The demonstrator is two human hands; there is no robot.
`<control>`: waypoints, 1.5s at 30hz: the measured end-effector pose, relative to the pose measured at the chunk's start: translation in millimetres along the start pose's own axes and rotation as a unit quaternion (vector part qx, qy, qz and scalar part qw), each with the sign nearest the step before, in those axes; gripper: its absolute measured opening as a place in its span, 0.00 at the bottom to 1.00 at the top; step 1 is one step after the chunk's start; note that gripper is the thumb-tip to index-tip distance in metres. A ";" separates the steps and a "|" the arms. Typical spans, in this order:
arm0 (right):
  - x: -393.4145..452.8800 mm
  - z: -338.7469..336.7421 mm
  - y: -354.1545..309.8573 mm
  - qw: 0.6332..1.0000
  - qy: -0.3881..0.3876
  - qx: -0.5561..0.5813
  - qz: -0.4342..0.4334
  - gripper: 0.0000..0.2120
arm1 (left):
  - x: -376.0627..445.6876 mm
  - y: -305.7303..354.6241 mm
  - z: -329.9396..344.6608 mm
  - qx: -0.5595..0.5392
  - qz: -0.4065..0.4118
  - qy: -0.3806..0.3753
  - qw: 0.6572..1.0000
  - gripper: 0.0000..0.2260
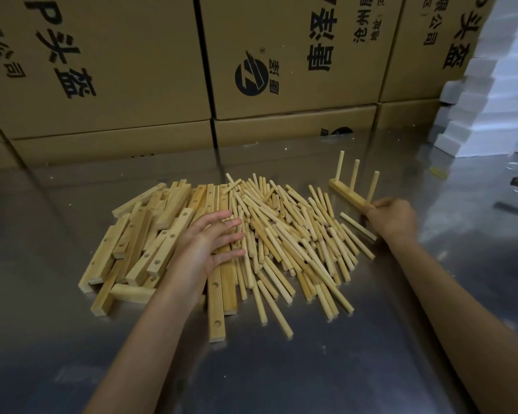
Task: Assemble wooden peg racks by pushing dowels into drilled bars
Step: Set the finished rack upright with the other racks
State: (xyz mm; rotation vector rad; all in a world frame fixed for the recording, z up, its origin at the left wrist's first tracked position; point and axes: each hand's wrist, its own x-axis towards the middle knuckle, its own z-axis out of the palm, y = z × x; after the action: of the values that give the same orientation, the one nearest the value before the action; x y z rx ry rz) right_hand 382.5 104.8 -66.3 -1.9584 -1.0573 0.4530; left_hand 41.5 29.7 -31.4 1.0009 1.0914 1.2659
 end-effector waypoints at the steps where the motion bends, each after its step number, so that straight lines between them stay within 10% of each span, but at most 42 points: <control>1: 1.0 0.6 -1.0 1.000 0.002 0.004 -0.001 0.04 | -0.4 -0.1 0.0 0.001 0.000 0.001 1.000 0.10; 26: -35.0 1.6 -37.4 0.997 -0.002 -0.005 -0.079 0.08 | -7.5 8.6 -1.9 0.029 0.022 0.016 0.999 0.09; 35: -172.9 34.6 -117.7 0.888 -0.348 -0.083 -0.290 0.08 | -5.1 17.2 -22.2 0.031 0.062 0.101 0.992 0.11; 45: -222.2 64.8 -103.5 0.873 -0.209 -0.217 -0.383 0.21 | -1.8 16.2 -27.0 0.139 0.098 0.120 0.978 0.11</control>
State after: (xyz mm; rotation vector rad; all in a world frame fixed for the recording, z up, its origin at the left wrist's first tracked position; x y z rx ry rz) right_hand 160.2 -13.1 -36.0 -1.6256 -2.2483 0.1927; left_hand 11.7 28.3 -21.1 1.2105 1.4124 1.4467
